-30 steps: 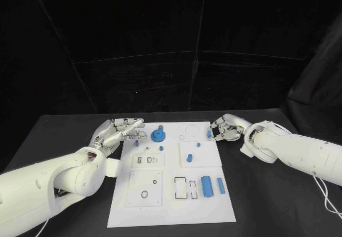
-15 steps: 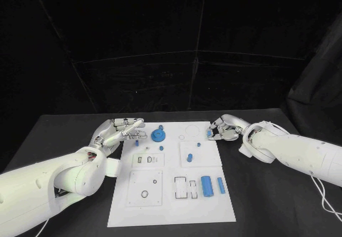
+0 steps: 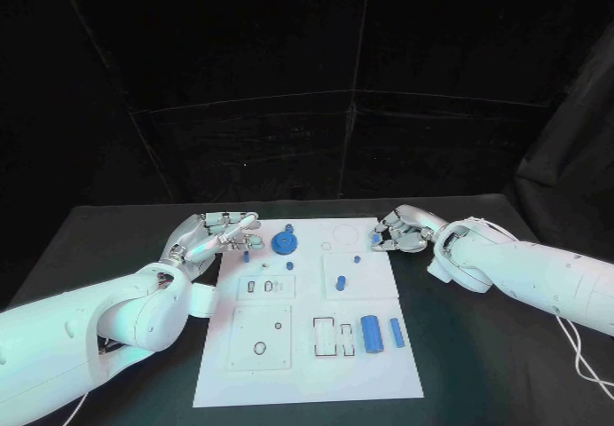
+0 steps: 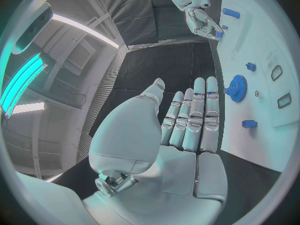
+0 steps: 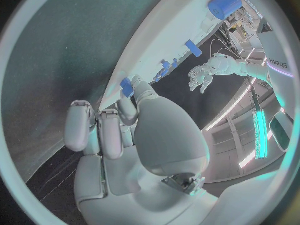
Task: Assemble the parts on the task board
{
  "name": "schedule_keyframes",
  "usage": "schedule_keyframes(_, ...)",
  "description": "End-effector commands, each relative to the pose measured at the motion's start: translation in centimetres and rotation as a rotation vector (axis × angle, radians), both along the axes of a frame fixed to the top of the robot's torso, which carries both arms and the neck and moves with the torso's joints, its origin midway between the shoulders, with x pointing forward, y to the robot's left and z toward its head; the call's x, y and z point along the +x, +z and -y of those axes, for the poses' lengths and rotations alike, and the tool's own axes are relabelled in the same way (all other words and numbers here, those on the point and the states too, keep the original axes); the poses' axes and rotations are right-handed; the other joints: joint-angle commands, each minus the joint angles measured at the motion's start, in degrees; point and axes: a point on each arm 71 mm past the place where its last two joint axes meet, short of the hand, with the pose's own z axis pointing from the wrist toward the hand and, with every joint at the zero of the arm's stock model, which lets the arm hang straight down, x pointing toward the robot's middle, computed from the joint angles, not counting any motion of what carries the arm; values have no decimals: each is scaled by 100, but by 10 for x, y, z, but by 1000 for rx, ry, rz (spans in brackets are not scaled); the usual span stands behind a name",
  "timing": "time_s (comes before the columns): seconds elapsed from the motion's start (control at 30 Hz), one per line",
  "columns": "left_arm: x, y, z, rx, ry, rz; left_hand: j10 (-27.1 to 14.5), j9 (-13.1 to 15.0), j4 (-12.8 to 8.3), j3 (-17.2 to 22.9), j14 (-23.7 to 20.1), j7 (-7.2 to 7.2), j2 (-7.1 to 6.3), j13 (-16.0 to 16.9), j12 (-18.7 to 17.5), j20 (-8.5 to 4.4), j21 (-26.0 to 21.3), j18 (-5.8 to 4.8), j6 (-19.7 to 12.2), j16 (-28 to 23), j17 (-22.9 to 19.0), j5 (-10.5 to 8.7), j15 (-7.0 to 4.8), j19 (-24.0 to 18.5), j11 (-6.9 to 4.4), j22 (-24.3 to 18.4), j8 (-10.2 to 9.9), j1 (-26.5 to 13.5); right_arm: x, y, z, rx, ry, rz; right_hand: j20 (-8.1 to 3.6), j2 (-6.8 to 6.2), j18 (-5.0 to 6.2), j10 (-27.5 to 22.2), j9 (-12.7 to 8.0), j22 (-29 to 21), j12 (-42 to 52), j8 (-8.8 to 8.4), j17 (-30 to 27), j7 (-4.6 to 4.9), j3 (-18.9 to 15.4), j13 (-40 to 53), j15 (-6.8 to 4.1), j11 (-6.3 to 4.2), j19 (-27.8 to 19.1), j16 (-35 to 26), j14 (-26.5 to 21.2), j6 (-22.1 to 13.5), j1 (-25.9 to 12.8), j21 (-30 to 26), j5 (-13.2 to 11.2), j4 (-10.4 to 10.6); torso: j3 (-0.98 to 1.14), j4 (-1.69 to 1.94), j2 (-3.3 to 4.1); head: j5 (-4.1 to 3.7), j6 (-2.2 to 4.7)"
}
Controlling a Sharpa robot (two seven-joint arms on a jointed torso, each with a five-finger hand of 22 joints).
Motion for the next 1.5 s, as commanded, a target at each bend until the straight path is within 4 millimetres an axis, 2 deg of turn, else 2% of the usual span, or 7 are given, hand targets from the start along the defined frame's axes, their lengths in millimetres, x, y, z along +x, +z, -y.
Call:
schedule_keyframes(0.03, 0, 1, 1, -4, -13, 6, -10, -5, -36, -1, -9, 3, 55, -5, -21, 5, 30, 71, -9, -38, 10, -26, 11, 37, -5, -9, -22, 13, 1, 3, 1, -7, -10, 32, -40, 188, -33, 16, 46, 52, 64, 104, 233, -81, 151, 46, -76, -85, 48, 33, 347, 204, 83, 53, -90, -44, 0, -3, -2, -1, -1)
schedule_keyframes(0.27, 0, 1, 1, -3, -12, 6, -10, -4, -39, 2, -9, 3, 59, -5, -21, 5, 30, 71, -8, -39, 11, -26, 11, 37, -5, -9, -22, 17, -1, 8, 1, 2, -29, 87, -114, 359, -57, 63, 68, 162, 102, 186, 324, -168, 454, 85, -145, -160, 121, 76, 366, 389, 147, 101, -225, -157, 0, 2, -6, 5, -11)
schedule_keyframes(0.6, -2, 2, 0, -4, -13, 5, -8, -4, -49, 11, -8, 2, 70, -5, -24, 5, 30, 71, -7, -44, 15, -25, 11, 37, -5, -10, -25, 27, -14, 19, -19, 42, -22, 113, -127, 310, -70, 44, 49, 214, 31, 153, 321, -151, 573, 40, -143, -148, 153, 69, 363, 344, -5, 123, -277, -164, -18, 13, -23, 23, 4)
schedule_keyframes(0.97, -4, 4, 1, -8, -22, 3, -4, -4, -52, 15, -6, 0, 77, -4, -23, 5, 31, 72, -3, -46, 17, -26, 10, 37, -7, -10, -25, 28, -32, 38, -103, 76, 76, 119, -119, 284, -68, 5, 32, 209, -71, 127, 287, -148, 676, -29, -136, -142, 147, 44, 353, 330, -152, 119, -407, -139, -57, 71, -50, 92, -54)
schedule_keyframes(1.1, -4, 5, 1, -9, -23, 5, -4, -4, -52, 15, -6, 0, 77, -4, -23, 5, 31, 72, -3, -46, 17, -26, 10, 37, -7, -10, -25, 28, -37, 40, -141, 41, 145, 134, -119, 284, -67, 0, 32, 205, -85, 128, 282, -148, 686, -38, -136, -143, 145, 41, 352, 332, -156, 118, -413, -140, -65, 89, -52, 211, -66)
schedule_keyframes(1.17, -3, 5, 0, -8, -20, 7, -4, -4, -52, 15, -6, 0, 77, -4, -23, 5, 31, 72, -3, -46, 17, -26, 10, 37, -7, -10, -25, 28, -38, 39, -158, 18, 175, 130, -119, 276, -66, -1, 30, 201, -91, 125, 277, -147, 698, -42, -136, -142, 142, 36, 351, 334, -185, 116, -431, -133, -65, 86, -52, 283, -92)
schedule_keyframes(1.5, -2, 7, -2, -6, -10, 17, -4, -4, -52, 15, -6, 0, 77, -4, -23, 5, 31, 72, -3, -46, 17, -26, 10, 37, -7, -10, -25, 28, -43, 32, -209, -80, 241, 124, -118, 238, -47, -77, 23, 112, -262, 113, 168, -145, 729, -171, -136, -142, 83, -28, 326, 326, -230, 77, -442, -138, -64, 89, -51, 375, -132)
